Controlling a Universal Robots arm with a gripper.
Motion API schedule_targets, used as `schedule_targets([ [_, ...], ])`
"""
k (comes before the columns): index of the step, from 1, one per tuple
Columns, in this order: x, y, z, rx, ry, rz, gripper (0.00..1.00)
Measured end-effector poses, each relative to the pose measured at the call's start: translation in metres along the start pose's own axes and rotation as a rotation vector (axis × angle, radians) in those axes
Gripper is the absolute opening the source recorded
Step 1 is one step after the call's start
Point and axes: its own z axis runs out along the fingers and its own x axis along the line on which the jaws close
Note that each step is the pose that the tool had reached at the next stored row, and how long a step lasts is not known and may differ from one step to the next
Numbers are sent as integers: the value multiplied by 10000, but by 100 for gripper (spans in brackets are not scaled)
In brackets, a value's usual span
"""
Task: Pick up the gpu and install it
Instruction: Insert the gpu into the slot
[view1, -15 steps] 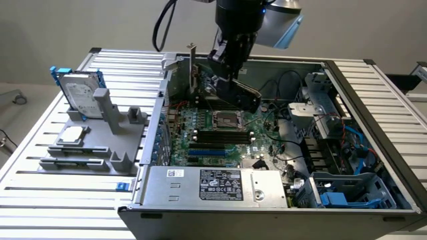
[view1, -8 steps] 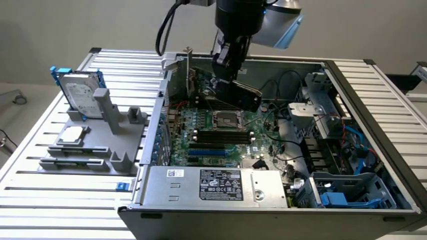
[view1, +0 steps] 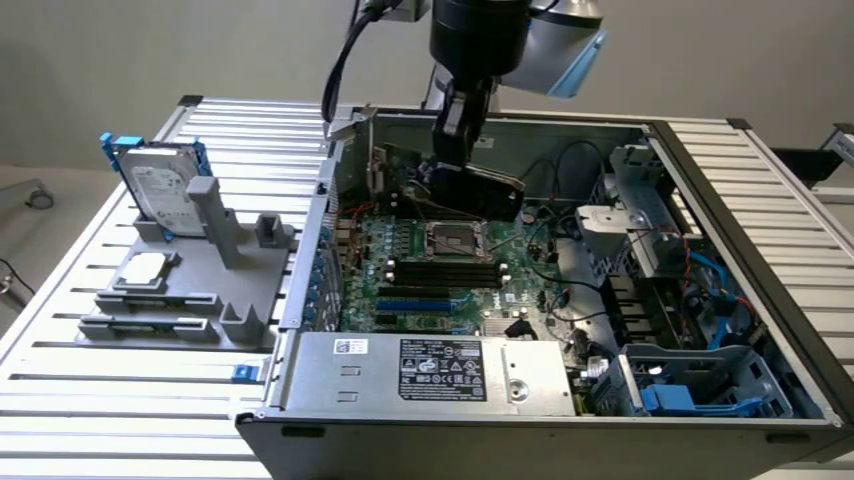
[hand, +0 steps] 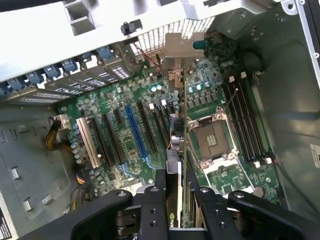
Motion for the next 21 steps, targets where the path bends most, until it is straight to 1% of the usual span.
schedule_targets([
  [12, 1, -2, 54, -12, 66, -2160, 27],
  [16, 25, -10, 78, -14, 79, -2553, 27],
  [21, 111, -38, 123, -17, 76, -2756, 27],
])
